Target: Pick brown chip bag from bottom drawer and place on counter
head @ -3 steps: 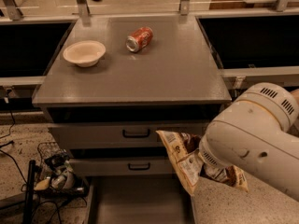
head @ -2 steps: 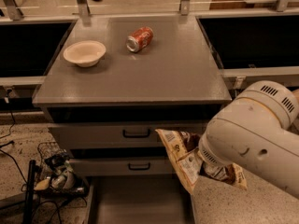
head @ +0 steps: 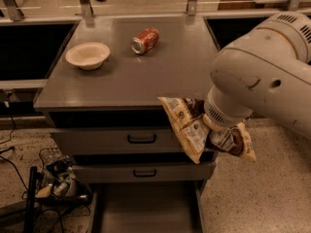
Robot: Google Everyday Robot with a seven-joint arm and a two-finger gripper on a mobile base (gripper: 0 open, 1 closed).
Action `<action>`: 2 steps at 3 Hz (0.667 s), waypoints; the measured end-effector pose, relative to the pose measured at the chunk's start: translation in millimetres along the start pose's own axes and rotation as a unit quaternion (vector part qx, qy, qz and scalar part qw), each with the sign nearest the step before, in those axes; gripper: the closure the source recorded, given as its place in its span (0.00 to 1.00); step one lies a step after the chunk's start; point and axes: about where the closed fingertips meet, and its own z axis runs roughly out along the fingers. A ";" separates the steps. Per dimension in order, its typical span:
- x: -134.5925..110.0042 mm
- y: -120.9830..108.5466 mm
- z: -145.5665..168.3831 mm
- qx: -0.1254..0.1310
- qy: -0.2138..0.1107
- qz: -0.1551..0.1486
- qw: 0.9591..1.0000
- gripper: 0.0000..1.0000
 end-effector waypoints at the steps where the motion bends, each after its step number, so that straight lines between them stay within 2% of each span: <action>1: -1.8 -3.0 -2.3 0.003 0.001 0.000 1.000 1.00; 2: -12.0 -20.1 -19.7 0.023 -0.001 -0.001 1.000 1.00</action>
Offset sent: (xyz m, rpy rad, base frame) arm 0.0218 -0.0109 0.0628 -0.0572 -0.0798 -0.0219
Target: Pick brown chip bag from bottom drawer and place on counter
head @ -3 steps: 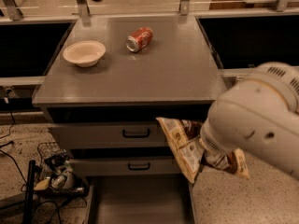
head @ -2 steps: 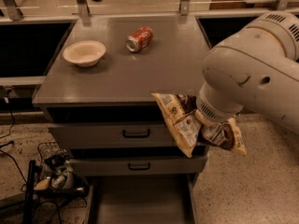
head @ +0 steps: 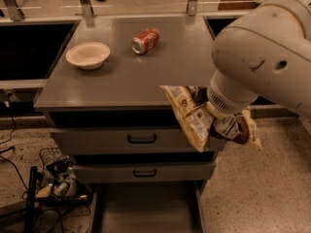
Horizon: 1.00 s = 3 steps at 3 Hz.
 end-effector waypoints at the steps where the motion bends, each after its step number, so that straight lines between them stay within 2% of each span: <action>1: -17.7 -29.8 -26.5 0.023 0.002 -0.006 1.000 1.00; 2: -50.0 -66.7 -48.8 0.043 0.000 0.000 0.999 1.00; 3: -55.9 -77.5 -47.6 0.043 -0.001 0.000 0.999 1.00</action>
Offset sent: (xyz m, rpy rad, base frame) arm 0.0759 -0.0165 0.1158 -0.0908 -0.0756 -0.0466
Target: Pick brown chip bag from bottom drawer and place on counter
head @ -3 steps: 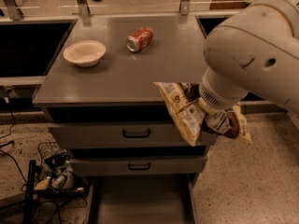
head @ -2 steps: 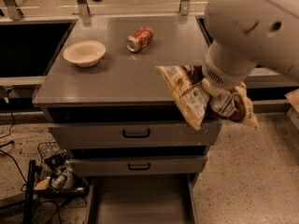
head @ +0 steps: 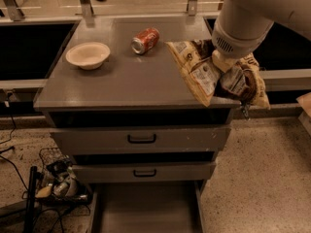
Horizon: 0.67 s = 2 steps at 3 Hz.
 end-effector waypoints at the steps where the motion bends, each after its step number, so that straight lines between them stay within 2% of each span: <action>1: -38.0 -10.4 10.5 -0.020 -0.015 -0.025 0.999 1.00; 2: -60.3 -10.4 19.9 -0.036 -0.017 -0.044 0.998 1.00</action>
Offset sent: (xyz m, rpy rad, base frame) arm 0.0816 0.0490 0.0044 0.0313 0.0697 0.1674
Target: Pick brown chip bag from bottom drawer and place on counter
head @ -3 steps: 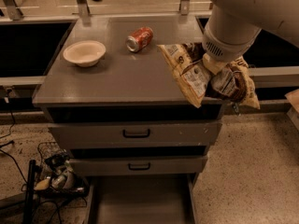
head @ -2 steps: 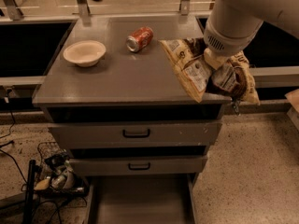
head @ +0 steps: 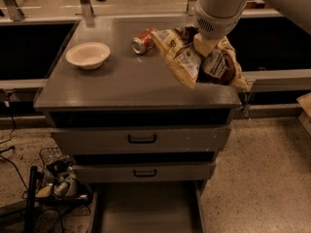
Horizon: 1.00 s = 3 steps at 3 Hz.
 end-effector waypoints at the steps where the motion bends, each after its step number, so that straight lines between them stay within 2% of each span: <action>1: -20.1 15.9 24.3 -0.029 0.005 -0.031 0.999 1.00; 3: -20.7 19.3 32.6 -0.038 0.010 -0.038 0.999 1.00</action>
Offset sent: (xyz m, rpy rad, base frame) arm 0.0128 0.0213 -0.0199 -0.0014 0.0490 0.0582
